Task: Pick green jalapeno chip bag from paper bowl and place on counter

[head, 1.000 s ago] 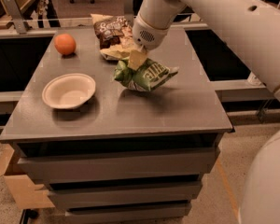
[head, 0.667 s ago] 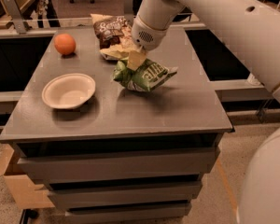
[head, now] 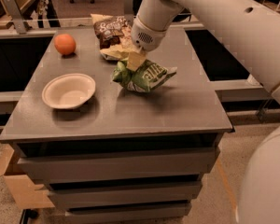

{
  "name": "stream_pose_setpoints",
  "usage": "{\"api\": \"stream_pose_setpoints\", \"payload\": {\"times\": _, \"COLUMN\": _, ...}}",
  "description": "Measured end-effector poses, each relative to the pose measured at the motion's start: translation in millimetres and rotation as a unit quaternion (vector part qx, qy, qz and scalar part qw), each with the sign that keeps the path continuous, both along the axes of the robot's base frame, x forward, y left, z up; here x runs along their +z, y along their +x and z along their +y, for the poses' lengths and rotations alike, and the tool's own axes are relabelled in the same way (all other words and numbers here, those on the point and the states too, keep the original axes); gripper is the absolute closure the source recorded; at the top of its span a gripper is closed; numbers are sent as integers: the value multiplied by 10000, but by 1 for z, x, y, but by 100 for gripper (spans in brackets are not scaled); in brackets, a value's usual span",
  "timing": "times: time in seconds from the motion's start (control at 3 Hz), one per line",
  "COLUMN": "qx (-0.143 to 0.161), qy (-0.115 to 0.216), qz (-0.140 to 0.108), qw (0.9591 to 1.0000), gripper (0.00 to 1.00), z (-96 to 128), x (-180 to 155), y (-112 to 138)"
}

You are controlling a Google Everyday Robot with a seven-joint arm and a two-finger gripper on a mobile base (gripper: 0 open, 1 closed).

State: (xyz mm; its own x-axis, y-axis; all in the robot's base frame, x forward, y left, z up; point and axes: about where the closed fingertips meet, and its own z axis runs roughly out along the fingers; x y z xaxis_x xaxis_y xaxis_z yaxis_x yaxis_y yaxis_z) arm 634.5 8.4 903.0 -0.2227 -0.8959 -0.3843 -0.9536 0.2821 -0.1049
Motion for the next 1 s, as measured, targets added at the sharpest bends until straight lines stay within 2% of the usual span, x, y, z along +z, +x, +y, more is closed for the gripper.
{"api": "stream_pose_setpoints", "payload": {"times": 0.33, "qx": 9, "qy": 0, "qz": 7, "qw": 10000, "gripper": 12, "z": 1, "x": -2, "y": 0}}
{"api": "stream_pose_setpoints", "payload": {"times": 0.67, "qx": -15, "qy": -27, "qz": -88, "qw": 10000, "gripper": 0, "z": -5, "x": 5, "y": 4}}
{"api": "stream_pose_setpoints", "payload": {"times": 1.0, "qx": -342, "qy": 121, "qz": -239, "qw": 9991, "gripper": 0, "z": -45, "x": 27, "y": 14}}
